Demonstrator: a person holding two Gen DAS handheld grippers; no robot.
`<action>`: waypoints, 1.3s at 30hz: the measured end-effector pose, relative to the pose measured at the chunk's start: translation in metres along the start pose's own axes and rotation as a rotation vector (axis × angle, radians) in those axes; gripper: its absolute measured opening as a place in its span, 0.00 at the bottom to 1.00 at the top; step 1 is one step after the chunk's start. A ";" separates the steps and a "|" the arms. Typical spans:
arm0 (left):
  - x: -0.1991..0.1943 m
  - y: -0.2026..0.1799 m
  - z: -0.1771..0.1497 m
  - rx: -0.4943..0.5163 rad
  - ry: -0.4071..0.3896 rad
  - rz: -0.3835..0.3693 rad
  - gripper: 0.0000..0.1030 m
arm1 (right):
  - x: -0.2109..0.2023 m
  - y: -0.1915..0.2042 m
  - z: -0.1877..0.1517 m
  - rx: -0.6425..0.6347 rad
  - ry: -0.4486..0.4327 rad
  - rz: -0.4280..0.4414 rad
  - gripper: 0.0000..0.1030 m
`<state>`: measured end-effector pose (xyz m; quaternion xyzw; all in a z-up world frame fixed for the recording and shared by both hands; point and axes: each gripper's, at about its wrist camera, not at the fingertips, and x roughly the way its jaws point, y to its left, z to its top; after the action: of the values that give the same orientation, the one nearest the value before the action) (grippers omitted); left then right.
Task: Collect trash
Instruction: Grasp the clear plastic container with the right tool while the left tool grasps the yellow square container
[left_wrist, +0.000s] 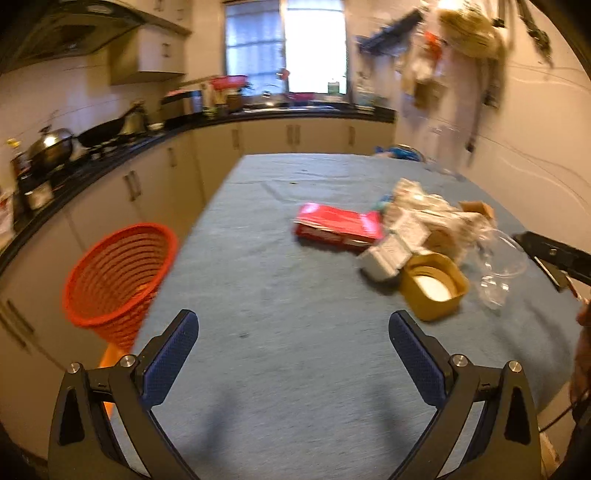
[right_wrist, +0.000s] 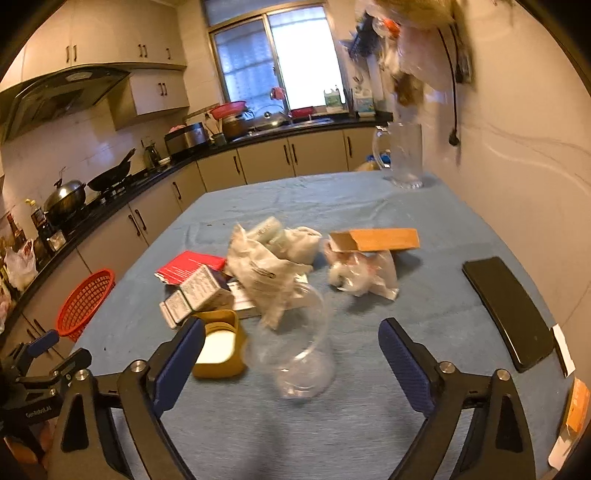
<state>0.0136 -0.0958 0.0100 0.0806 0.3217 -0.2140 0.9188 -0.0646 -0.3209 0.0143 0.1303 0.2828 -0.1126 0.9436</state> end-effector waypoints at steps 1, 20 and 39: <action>0.003 -0.005 0.003 0.004 0.003 -0.021 0.94 | 0.002 -0.004 -0.001 0.004 0.010 -0.001 0.90; 0.058 -0.041 0.032 -0.096 0.239 -0.352 0.70 | 0.062 -0.026 0.011 0.078 0.232 0.049 0.28; 0.115 -0.082 0.028 -0.103 0.398 -0.313 0.08 | 0.020 -0.059 0.009 0.103 0.112 0.077 0.15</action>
<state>0.0734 -0.2165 -0.0405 0.0233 0.5154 -0.3168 0.7959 -0.0607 -0.3821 -0.0008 0.1957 0.3240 -0.0832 0.9219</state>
